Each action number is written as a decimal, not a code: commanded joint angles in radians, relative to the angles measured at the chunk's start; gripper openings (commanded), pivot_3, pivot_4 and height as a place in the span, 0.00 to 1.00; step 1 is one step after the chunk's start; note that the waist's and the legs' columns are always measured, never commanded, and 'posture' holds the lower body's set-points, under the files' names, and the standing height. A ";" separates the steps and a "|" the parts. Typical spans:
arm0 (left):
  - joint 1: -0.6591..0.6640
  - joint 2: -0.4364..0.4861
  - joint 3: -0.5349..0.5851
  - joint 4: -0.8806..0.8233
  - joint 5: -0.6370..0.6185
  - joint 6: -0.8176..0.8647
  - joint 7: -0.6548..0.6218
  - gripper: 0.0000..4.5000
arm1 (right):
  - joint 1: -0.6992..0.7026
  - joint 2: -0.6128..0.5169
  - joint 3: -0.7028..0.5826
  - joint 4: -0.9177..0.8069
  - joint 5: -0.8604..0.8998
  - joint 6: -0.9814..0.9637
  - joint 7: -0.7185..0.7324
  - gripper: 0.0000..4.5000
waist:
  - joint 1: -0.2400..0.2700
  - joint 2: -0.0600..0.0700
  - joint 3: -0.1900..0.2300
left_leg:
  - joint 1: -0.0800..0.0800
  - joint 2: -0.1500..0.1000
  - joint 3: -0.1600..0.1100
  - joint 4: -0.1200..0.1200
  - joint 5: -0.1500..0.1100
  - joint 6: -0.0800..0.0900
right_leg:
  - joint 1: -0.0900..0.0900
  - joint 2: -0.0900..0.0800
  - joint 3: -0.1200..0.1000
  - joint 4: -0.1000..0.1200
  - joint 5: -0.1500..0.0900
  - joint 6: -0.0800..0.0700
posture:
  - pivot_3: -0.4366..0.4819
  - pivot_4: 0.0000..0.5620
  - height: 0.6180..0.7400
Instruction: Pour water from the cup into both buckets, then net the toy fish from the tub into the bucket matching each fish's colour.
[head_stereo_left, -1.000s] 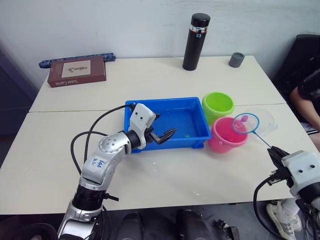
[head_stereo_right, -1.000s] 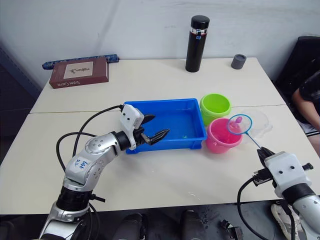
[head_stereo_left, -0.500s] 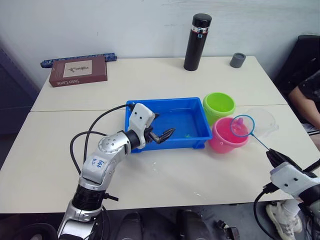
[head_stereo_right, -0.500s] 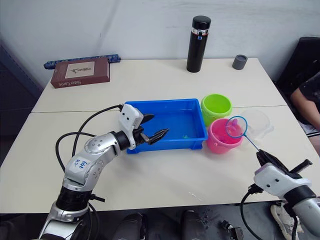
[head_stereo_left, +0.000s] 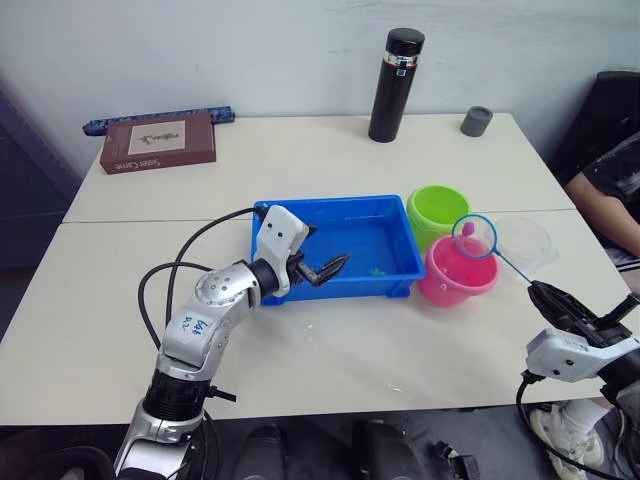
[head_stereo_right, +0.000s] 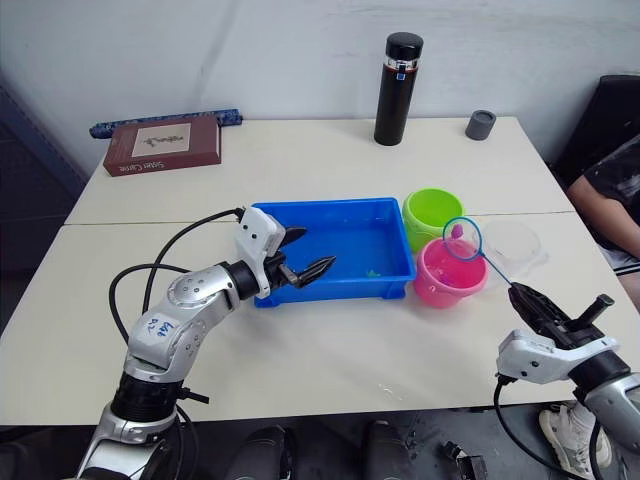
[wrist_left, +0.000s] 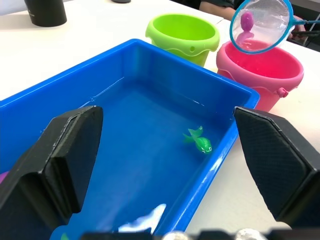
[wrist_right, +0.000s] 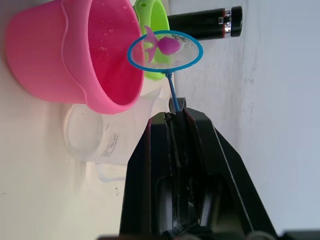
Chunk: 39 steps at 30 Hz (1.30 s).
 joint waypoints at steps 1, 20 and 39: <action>-0.007 -0.001 0.012 -0.049 0.001 -0.018 0.006 1.00 | -0.007 -0.029 -0.010 0.023 -0.026 -0.044 -0.036 0.00 | -0.001 0.000 0.000 | 0.000 0.000 0.000 0.000 0.000 0.000 | 0.000 0.000 0.000 0.000 0.000 0.000 | 0.48 0.27 1.00; -0.001 -0.002 0.006 -0.048 0.005 -0.023 -0.001 1.00 | 0.036 -0.102 -0.024 0.099 -0.234 -0.131 -0.201 0.00 | -0.002 0.000 0.000 | 0.001 0.000 0.000 0.001 0.002 -0.002 | 0.001 0.000 0.000 0.001 0.000 0.000 | 0.48 0.27 1.00; 0.001 -0.002 0.010 -0.052 0.007 -0.019 0.003 1.00 | -0.165 -0.103 0.029 0.004 0.003 -0.029 -0.126 0.00 | -0.010 0.000 0.000 | 0.002 0.000 0.001 0.001 0.002 -0.002 | 0.001 0.000 0.002 0.002 0.001 0.001 | 0.48 0.27 1.00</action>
